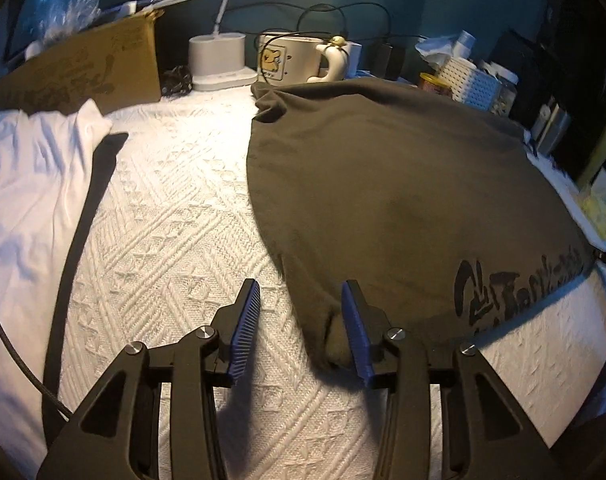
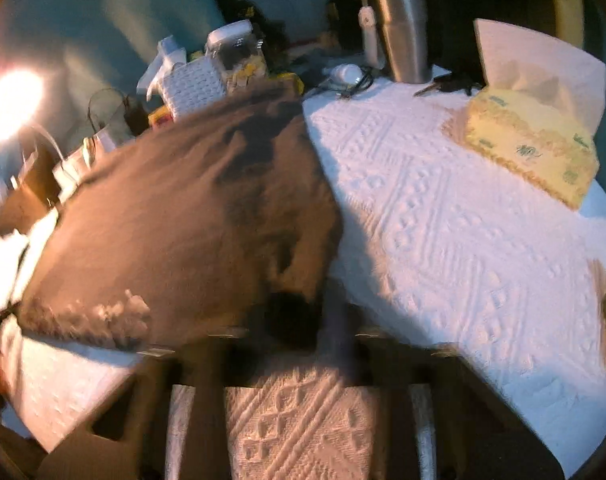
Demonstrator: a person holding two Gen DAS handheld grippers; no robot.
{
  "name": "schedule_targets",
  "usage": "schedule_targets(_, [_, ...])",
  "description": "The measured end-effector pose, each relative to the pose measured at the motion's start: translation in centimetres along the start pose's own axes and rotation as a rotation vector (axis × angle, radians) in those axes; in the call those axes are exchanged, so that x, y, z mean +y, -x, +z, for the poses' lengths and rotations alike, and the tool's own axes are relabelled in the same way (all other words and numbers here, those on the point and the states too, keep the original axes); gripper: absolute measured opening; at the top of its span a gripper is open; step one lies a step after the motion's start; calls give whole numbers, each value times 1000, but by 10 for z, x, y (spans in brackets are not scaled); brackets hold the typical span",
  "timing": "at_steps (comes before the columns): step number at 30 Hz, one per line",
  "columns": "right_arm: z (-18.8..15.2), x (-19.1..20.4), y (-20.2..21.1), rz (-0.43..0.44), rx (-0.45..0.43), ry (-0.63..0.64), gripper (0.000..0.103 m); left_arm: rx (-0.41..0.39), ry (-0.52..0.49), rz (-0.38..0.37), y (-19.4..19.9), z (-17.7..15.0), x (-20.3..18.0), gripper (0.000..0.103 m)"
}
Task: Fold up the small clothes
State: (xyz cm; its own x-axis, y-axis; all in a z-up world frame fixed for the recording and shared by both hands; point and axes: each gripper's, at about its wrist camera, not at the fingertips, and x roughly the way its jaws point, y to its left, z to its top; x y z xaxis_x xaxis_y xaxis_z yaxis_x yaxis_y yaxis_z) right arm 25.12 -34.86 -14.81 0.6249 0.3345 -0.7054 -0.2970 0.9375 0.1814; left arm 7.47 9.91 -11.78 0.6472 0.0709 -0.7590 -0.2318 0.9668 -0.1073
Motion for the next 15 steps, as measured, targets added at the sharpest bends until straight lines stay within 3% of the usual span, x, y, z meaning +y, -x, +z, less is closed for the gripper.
schedule_targets(6, [1, 10, -2, -26, 9, 50, 5, 7, 30, -8, 3, -1, -1, 42])
schedule_targets(8, [0, 10, 1, -26, 6, 50, 4, 5, 14, -17, 5, -5, -6, 37])
schedule_targets(10, [-2, 10, 4, -27, 2, 53, 4, 13, 17, -56, 6, -6, -9, 15])
schedule_targets(13, [-5, 11, 10, -36, -7, 61, 4, 26, 31, -86, 9, -4, -13, 3])
schedule_targets(15, [-6, 12, 17, -48, -18, 71, 4, 26, 29, -87, 14, -5, -14, 1])
